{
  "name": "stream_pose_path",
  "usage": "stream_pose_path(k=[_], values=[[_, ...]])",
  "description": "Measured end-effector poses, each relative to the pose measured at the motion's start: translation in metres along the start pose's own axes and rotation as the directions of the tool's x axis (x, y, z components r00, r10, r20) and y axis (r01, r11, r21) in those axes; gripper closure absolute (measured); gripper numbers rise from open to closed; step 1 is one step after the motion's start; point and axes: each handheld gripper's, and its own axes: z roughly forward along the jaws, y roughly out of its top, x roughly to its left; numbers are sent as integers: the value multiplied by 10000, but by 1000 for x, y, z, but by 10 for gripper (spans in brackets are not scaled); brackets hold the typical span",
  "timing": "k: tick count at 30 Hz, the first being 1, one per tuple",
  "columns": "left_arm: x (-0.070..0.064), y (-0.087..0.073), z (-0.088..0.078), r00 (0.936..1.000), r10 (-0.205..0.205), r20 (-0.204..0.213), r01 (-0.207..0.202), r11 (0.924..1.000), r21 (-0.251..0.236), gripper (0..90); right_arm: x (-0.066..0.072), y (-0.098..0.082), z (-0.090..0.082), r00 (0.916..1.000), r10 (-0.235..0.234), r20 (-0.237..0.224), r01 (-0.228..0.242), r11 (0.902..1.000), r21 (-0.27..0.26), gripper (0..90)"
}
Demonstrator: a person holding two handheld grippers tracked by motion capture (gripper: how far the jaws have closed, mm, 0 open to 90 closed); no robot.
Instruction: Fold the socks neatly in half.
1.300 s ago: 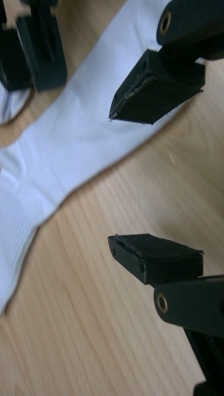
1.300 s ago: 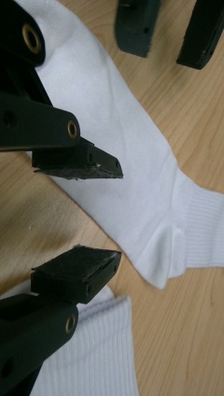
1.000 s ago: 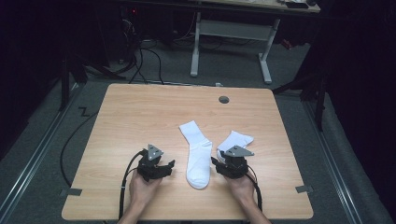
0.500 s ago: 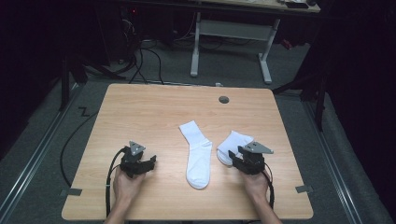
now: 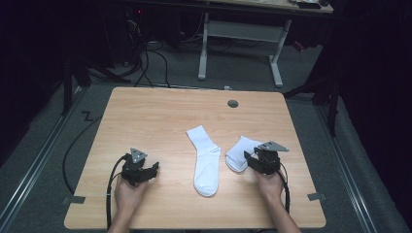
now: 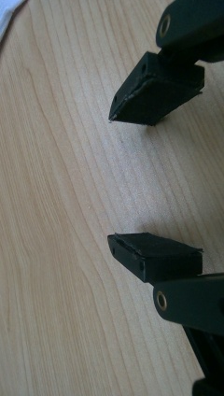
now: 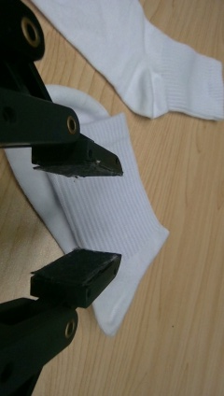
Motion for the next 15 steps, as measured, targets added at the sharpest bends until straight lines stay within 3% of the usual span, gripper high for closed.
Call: stream_pose_path(k=[6, 11, 13, 14, 15], values=[[0, 0, 0, 10000, 4, 52, -4, 10000, 4, 334, -3, -1, 10, 9996, 97, 266, -97, 10000, 2, 484], [0, 0, 0, 10000, -4, 62, 4, 10000, 1, 332, -9, 3, 20, 9990, 202, 387, -215, 9992, 332, 461], [0, 0, 0, 10000, -2, 66, 2, 10000, 3, 332, -8, 4, 25, 9995, 95, 295, -110, 9985, 531, 448], [0, 0, 0, 10000, 3, 65, -3, 10000, 4, 332, -5, 3, 31, 9985, -292, 458, 254, 9963, 815, 447], [0, 0, 0, 10000, 6, 65, -6, 10000, 5, 332, -5, 1, 33, 9988, -263, 414, 226, 9958, 891, 451]])
